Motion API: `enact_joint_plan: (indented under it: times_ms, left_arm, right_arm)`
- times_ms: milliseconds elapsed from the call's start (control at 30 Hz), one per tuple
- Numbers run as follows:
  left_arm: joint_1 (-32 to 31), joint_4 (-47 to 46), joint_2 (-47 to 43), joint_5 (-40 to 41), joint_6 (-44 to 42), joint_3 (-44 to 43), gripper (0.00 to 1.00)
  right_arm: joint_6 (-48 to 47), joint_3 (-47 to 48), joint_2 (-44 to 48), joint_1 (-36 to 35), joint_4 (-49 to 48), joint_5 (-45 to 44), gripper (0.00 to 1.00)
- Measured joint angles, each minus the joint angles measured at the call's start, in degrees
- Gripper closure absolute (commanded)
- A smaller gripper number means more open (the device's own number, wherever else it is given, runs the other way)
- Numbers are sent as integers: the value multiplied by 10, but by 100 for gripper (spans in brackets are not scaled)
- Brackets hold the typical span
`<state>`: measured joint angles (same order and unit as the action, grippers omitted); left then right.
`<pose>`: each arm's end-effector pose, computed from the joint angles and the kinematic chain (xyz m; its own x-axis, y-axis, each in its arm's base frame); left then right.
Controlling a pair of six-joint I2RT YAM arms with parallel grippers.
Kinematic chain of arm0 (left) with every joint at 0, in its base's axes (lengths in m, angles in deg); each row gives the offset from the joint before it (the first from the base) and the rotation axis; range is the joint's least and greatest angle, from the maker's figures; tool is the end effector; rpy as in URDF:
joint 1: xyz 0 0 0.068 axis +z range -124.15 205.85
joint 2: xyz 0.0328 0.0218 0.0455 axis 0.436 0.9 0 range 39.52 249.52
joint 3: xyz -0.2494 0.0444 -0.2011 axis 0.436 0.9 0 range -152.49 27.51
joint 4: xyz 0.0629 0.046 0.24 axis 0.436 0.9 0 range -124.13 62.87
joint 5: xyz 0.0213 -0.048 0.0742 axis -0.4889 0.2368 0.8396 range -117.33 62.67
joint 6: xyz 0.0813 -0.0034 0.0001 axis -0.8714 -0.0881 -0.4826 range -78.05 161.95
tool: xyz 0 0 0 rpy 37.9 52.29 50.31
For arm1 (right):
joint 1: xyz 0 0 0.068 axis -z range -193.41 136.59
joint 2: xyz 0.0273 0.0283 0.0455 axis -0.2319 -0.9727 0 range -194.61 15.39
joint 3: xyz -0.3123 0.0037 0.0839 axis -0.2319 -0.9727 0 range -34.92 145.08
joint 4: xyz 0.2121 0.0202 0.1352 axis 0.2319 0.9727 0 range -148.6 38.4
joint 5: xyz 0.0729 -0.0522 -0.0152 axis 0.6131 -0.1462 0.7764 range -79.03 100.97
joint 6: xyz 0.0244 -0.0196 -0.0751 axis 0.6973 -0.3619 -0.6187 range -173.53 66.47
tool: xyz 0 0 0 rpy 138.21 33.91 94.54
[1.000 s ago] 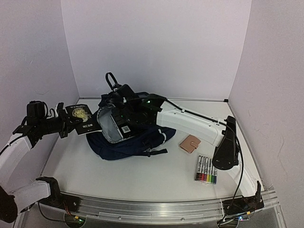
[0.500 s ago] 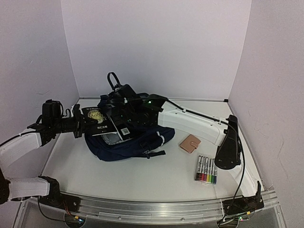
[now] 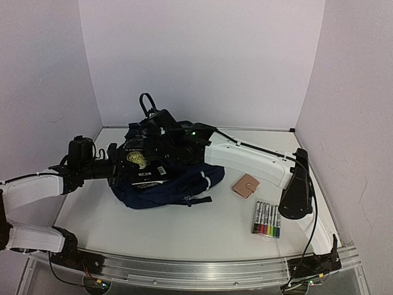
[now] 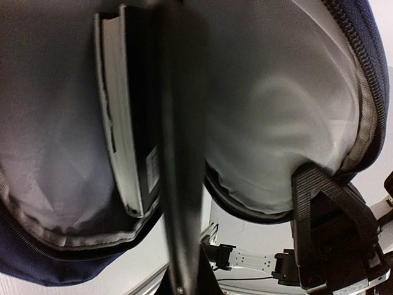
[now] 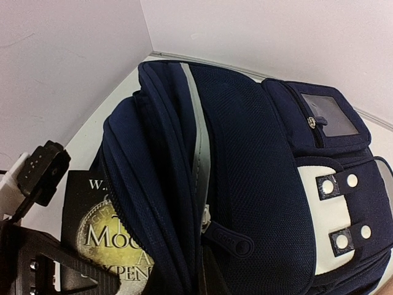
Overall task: Pack the student bag
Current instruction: Place the book in the student bag.
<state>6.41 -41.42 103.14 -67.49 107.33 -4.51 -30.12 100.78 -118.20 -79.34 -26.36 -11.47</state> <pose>0.1999 -0.1188 0.2719 -0.8967 -0.4204 -0.1384 -0.0160 0.3433 -0.9391 0.2657 0.5288 0.3411 -0.4697 -0.1510 -0.8698 -0.5694 0.8047 0.1678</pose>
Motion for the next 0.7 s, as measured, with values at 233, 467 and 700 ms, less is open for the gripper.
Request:
enact_joint_plan:
  times_ms: [233,467,700]
  left_arm:
    - [-8,-56,70,12,-15,-46,100]
    - [-10,-80,184,32,-45,-108,95]
    - [-12,7,216,87,-112,-182,50]
  right_arm:
    - [5,-12,10,0,-2,12,100]
    - [10,-17,10,0,-14,11,100]
    - [17,-24,14,-1,-19,9,100]
